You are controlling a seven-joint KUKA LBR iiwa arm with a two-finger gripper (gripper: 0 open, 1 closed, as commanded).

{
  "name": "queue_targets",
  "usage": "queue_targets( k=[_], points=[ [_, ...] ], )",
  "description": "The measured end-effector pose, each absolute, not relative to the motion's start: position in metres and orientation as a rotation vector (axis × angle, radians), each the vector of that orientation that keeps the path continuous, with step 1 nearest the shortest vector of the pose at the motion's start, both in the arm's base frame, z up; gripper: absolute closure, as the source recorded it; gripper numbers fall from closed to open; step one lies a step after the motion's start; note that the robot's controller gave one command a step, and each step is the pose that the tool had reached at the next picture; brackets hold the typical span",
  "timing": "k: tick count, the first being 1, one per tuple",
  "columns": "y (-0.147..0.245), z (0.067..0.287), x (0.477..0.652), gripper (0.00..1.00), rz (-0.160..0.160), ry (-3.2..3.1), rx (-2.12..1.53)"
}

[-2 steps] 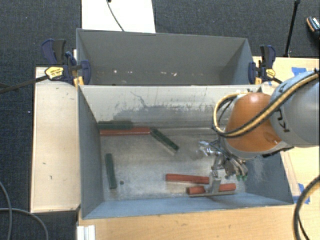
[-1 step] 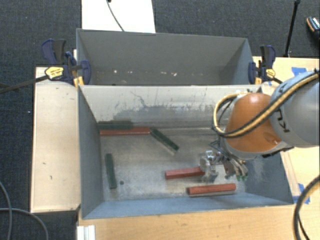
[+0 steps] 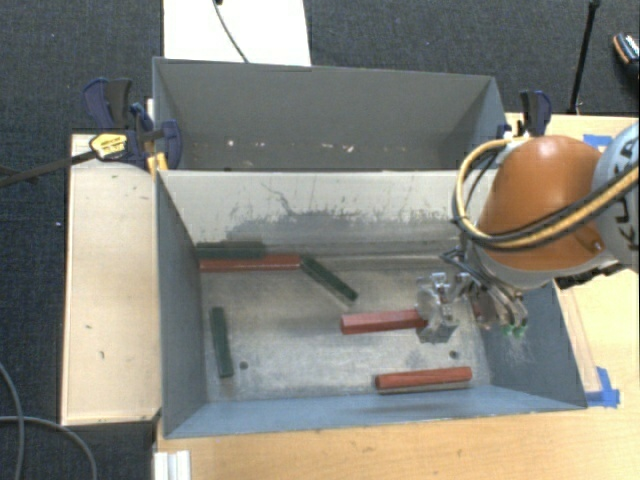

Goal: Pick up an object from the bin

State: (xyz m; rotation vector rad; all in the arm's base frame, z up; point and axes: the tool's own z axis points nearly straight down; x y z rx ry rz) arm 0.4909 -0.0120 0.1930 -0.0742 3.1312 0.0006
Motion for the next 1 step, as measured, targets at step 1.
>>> queue_targets(
  k=[1],
  points=[
    [-0.0172,0.2294,0.5149,1.00,-0.001,3.133,-0.083]
  ],
)
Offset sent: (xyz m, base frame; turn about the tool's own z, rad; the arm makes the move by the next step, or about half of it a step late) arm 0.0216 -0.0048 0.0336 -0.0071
